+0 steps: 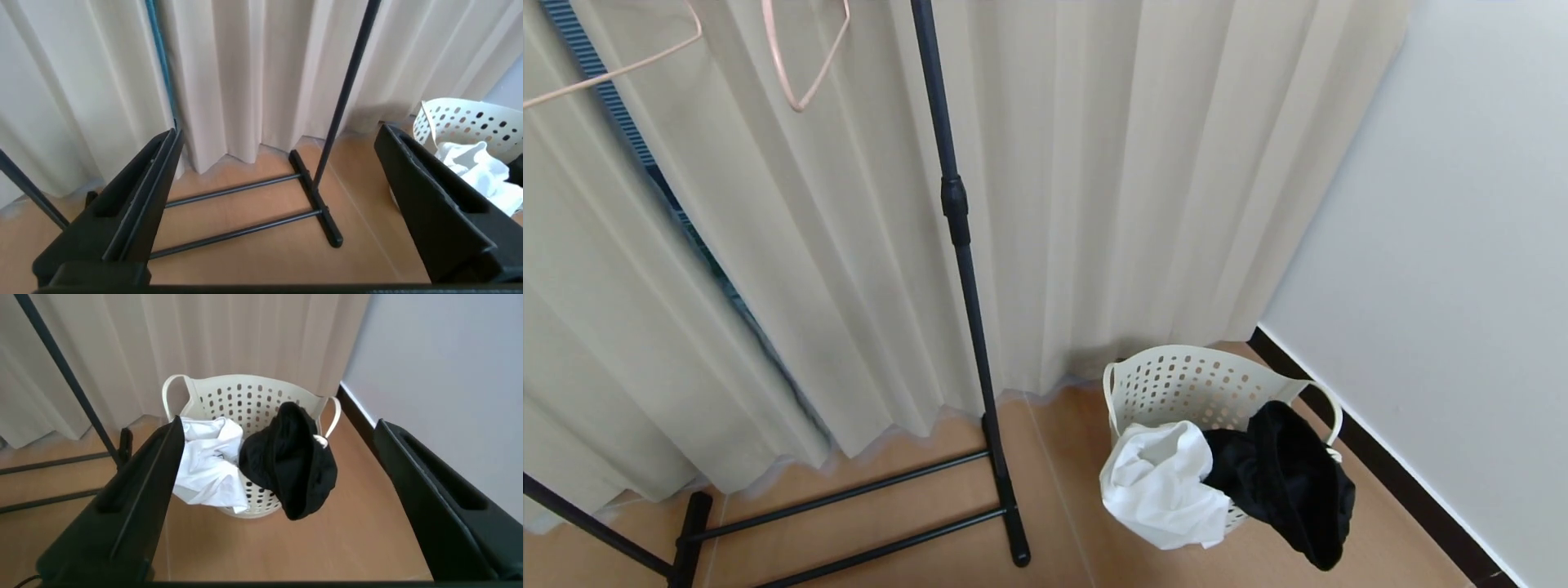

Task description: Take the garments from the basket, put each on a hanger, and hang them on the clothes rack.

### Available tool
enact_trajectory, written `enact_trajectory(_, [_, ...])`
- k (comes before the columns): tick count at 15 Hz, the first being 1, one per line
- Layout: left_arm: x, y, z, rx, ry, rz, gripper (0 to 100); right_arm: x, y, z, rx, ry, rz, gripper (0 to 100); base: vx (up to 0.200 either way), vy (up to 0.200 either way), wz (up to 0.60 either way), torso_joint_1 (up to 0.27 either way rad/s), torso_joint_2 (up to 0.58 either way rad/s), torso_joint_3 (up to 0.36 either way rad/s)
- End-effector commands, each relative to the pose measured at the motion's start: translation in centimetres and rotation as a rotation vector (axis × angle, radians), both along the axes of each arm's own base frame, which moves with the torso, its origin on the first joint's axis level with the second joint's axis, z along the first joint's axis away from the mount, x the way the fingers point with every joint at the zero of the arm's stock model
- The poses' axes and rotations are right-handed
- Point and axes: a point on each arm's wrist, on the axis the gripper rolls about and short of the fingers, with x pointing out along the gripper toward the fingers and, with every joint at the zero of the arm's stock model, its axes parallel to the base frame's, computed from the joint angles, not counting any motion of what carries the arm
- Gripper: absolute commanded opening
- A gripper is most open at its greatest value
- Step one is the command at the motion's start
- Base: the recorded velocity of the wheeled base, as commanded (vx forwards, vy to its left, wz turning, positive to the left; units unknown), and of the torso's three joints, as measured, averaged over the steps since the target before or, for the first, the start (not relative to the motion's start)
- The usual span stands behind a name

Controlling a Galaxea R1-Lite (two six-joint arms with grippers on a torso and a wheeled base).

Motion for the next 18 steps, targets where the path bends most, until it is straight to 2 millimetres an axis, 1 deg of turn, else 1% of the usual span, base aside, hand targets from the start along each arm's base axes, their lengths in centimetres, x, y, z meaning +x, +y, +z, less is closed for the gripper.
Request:
enact_trajectory(1, [0.01,0.0,0.01,-0.001,0.0,0.0,100,0.01,0.0,0.0,0.0,0.001,0.001,100,0.0,0.0,0.0,0.002,0.02,-0.188])
enact_trajectory(18, [0.01,-0.01,0.01,-0.001,0.0,-0.005,100,-0.03,0.01,0.02,-0.007,0.007,0.005,100,0.0,0.0,0.0,0.001,0.0,-0.196])
